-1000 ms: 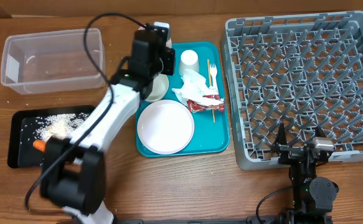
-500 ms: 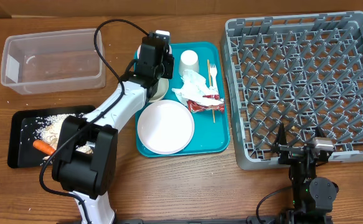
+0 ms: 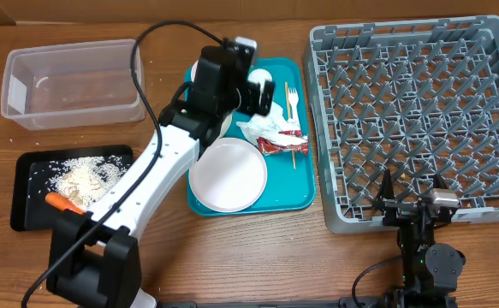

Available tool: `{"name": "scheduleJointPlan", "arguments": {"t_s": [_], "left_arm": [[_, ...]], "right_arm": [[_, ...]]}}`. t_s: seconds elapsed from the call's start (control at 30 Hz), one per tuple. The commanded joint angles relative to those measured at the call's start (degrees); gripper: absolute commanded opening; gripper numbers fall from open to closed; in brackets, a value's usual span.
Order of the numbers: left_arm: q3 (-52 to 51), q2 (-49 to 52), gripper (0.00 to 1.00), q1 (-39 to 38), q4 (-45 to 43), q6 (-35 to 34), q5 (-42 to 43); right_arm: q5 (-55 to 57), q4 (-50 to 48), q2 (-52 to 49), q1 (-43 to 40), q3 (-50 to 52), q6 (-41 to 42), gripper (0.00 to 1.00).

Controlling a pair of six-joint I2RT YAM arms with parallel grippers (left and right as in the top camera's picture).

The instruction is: Sort waste into correct bins and load items into the dishwasher rack

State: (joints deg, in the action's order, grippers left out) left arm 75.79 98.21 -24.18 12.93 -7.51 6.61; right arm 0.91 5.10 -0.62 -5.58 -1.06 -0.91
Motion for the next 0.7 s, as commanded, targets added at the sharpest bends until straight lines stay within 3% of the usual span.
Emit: {"name": "scheduleJointPlan", "arguments": {"t_s": [0.0,0.07,0.33,0.47,0.67], "left_arm": [[0.24,0.11,1.00,-0.11,4.79,-0.42,20.00],[0.24,0.13,1.00,-0.11,7.85,-0.39,24.85],[0.24,0.13,1.00,-0.61,17.59,-1.70,25.14],[0.24,0.13,1.00,-4.33,19.91,-3.89,13.97],[0.24,0.31,1.00,-11.93,19.34,14.32,-5.01]], "right_arm": [[0.50,-0.46,0.46,-0.13,0.59,-0.22,1.00],[0.50,-0.46,0.46,-0.13,0.59,-0.22,1.00],[0.52,-0.46,0.46,-0.13,0.59,-0.22,1.00],[0.50,-0.46,0.46,-0.13,0.59,-0.22,1.00],[0.50,-0.46,0.46,-0.13,0.59,-0.22,1.00]]}}
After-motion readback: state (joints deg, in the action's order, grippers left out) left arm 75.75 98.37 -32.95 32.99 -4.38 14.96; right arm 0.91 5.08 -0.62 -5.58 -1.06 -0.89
